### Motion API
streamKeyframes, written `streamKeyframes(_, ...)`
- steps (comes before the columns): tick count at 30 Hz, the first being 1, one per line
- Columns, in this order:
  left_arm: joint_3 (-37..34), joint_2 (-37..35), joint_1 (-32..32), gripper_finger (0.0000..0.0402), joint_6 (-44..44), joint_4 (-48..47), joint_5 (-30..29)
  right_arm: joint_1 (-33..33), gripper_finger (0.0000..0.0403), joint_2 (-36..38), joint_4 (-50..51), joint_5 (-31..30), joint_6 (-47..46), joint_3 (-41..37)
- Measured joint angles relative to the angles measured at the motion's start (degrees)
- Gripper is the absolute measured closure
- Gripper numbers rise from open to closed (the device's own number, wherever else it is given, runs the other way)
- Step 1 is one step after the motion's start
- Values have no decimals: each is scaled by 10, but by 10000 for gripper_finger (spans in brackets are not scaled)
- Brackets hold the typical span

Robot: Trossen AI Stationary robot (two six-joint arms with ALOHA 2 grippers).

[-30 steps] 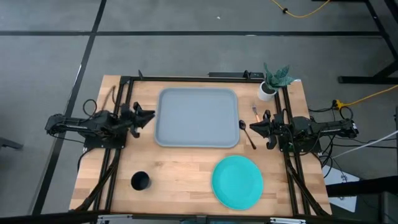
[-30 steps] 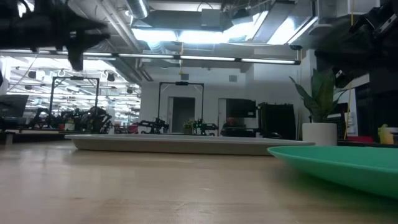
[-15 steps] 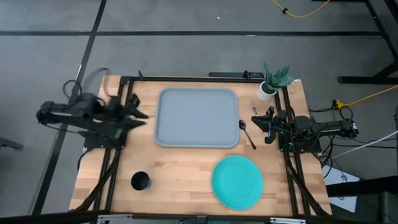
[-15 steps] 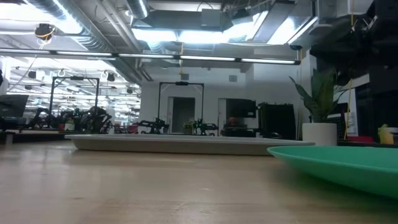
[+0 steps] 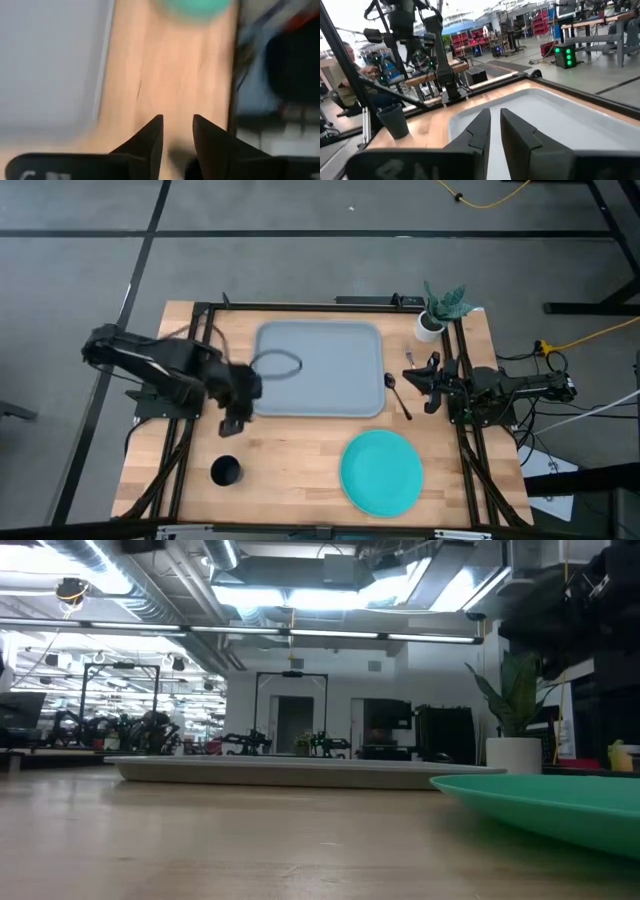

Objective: Pick and place plate/cup/fork/spoon on tray
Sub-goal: Put the black cup to the top left of the serving tray

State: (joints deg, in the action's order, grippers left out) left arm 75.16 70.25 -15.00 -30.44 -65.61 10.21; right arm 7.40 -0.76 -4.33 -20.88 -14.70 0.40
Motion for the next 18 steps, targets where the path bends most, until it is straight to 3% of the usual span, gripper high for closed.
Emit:
streamKeyframes(3,0,36,-28,304,-68,-33,30,0,354,0,-1,0,1,0)
streamKeyframes(8,0,72,-82,304,-99,-30,12,0,354,-1,0,0,2,0)
streamKeyframes(14,0,101,-158,304,-101,-29,-75,0,354,-1,0,1,0,0)
streamKeyframes(18,0,120,-205,304,-147,-30,-120,0,354,-1,0,3,0,0)
